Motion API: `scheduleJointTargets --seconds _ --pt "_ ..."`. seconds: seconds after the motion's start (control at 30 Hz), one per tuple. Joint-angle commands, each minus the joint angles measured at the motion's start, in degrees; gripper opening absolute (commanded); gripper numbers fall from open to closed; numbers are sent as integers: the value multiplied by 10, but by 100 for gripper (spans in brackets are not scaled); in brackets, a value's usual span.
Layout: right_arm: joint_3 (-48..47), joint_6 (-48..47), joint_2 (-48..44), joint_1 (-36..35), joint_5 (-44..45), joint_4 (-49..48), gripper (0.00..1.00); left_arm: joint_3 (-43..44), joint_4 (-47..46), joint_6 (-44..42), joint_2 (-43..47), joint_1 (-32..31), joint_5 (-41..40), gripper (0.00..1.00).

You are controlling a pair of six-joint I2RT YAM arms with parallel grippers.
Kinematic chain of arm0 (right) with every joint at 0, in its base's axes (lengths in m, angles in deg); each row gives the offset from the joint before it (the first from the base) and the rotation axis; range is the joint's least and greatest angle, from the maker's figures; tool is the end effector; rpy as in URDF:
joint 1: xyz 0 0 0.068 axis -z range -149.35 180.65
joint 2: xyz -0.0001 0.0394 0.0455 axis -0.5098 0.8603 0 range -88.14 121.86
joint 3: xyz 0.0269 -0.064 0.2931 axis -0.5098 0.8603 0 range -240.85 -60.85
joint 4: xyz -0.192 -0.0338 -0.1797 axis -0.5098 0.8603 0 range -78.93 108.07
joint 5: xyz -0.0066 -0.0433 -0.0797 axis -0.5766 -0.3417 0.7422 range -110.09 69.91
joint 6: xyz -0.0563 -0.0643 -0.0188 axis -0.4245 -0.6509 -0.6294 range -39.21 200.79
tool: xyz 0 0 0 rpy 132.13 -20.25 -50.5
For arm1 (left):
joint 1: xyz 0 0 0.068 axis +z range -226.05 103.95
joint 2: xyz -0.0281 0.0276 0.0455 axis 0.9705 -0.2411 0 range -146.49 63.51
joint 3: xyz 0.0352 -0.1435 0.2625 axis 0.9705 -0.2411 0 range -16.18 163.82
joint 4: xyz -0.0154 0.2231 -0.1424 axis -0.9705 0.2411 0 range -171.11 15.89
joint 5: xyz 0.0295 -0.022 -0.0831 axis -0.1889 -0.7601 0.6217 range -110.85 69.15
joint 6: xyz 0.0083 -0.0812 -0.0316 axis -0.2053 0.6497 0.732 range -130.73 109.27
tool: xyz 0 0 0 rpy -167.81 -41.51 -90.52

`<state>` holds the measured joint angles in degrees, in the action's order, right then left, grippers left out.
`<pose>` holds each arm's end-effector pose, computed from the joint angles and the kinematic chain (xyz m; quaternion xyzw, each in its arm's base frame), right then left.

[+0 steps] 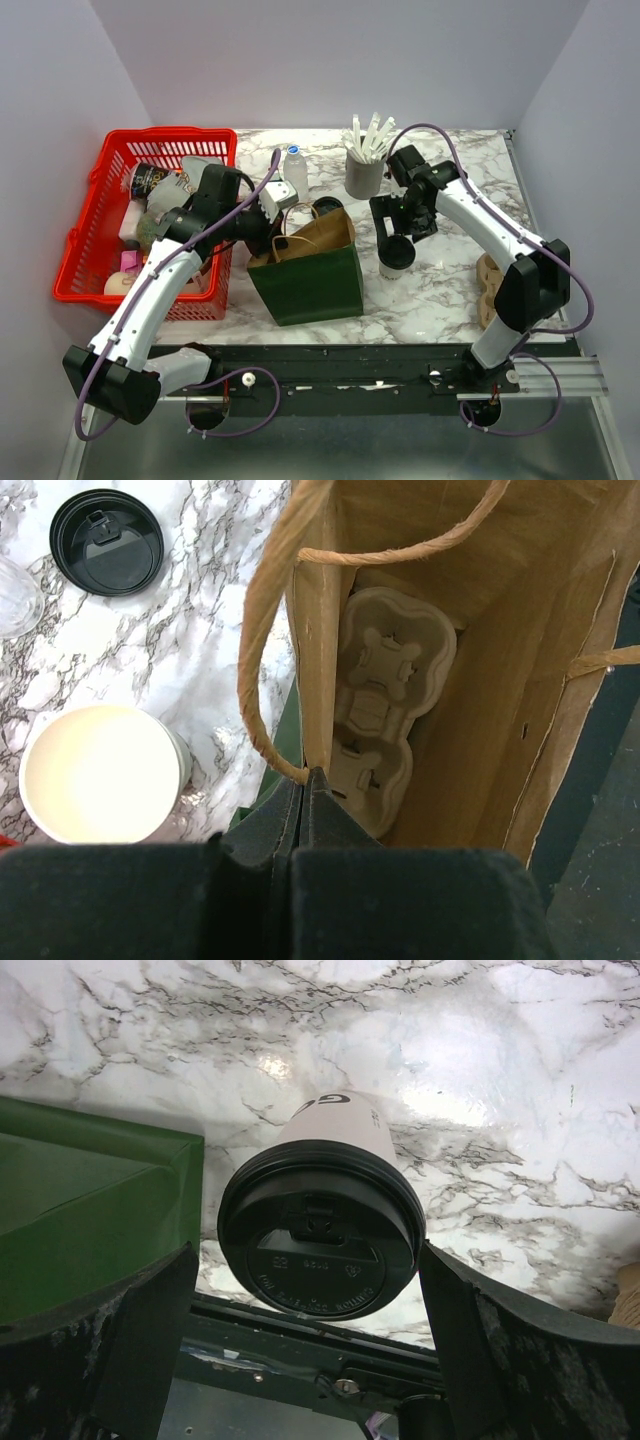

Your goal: Pack the takeout coffee

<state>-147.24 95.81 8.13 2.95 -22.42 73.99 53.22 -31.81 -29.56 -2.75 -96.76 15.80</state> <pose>0.3106 0.1668 0.2767 -0.1121 0.9822 0.0732 0.1319 0.2096 -0.1288 0.3572 0.4084 0.7891 -0.2974 0.3495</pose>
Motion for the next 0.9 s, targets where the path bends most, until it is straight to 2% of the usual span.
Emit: scheduleJointTargets --seconds 0.0,0.43,0.87 --pt "3 8 9 -2 18 9 100 -13 13 7 4 6 -1 0" --pt "8 4 23 -3 20 13 100 -14 10 10 1 15 3 0" --pt "16 -8 31 -8 35 14 91 -9 6 13 -4 23 7 0"
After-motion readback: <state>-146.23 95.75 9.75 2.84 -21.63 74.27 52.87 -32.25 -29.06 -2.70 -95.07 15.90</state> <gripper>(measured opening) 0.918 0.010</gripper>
